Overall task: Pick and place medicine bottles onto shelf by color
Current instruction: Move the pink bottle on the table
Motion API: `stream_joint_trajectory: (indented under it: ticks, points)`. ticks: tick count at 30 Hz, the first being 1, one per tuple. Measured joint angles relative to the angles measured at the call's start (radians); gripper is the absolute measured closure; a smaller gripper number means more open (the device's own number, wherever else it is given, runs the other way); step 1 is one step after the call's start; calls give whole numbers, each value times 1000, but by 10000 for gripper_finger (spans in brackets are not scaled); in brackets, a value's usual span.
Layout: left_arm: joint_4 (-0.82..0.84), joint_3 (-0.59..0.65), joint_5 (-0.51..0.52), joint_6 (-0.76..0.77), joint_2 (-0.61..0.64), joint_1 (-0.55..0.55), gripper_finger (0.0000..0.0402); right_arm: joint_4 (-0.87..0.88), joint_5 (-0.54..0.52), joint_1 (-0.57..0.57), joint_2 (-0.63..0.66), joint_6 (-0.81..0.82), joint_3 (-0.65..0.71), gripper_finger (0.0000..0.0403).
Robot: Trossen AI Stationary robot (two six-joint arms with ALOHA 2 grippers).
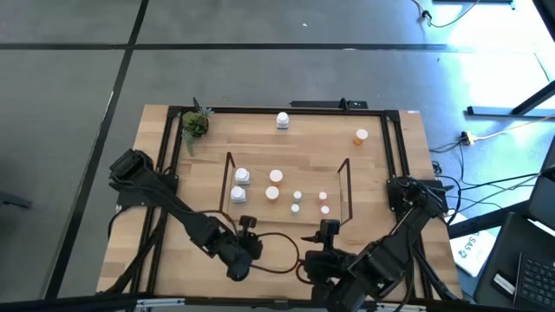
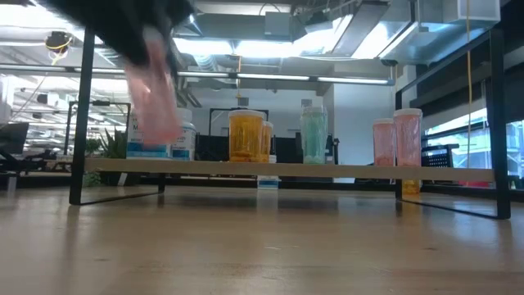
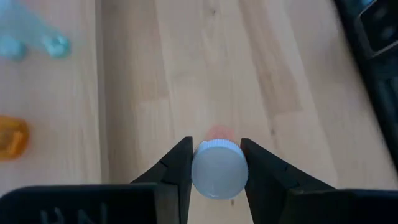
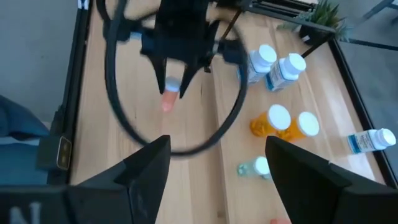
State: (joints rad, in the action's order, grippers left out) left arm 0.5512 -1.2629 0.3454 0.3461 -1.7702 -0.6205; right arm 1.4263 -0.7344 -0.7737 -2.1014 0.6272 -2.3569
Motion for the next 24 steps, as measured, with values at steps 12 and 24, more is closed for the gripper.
stream_joint_trajectory:
  ticks: [12,24]
  points:
    - [-2,0,-73,9,-91,6,299,-37,2,1,0,-3,0,139]
    - [23,0,-106,35,-91,7,299,-39,11,2,0,-7,0,139]
